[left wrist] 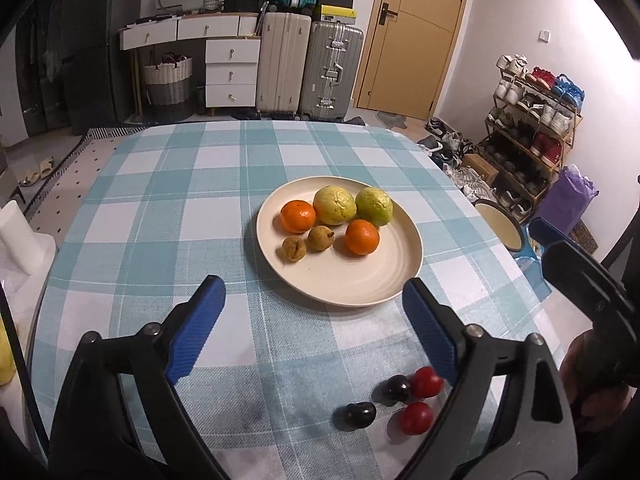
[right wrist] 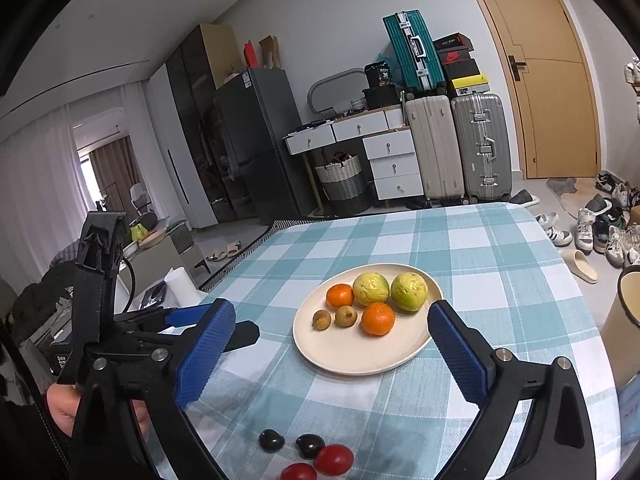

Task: Organize fruits
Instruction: 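Withdraw both tools from the plate toward the tomatoes and plums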

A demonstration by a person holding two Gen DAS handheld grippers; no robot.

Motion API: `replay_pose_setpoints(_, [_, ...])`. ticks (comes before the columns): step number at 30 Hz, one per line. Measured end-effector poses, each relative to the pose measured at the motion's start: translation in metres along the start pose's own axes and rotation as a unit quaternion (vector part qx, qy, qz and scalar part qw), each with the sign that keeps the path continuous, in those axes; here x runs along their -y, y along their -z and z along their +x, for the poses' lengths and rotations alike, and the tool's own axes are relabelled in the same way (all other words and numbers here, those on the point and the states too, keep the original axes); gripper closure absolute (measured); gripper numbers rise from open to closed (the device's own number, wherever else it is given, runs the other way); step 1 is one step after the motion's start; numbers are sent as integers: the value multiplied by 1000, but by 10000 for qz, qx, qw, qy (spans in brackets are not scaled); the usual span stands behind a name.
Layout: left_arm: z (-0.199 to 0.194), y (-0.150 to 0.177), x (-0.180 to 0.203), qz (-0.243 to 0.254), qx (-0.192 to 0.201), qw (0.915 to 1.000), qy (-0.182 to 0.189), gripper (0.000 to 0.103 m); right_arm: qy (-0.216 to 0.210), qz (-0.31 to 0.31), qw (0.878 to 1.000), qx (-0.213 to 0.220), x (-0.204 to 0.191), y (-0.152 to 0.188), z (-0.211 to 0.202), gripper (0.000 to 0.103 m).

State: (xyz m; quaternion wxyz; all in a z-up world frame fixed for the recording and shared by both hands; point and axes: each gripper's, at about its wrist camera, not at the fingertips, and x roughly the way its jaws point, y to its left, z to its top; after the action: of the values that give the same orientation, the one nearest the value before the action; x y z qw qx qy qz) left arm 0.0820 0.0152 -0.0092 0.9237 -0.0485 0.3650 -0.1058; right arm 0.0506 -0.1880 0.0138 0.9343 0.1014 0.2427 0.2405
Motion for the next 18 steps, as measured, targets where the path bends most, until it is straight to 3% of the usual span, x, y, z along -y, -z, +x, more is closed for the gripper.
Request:
replay_pose_setpoints(2, [-2, 3, 0, 1, 48, 10000, -16, 1, 14, 16, 10000, -6, 0, 1, -1, 3])
replay_pose_setpoints(18, [1, 43, -8, -127, -186, 9997, -52, 1, -56, -106, 9998, -179, -9, 30, -17, 0])
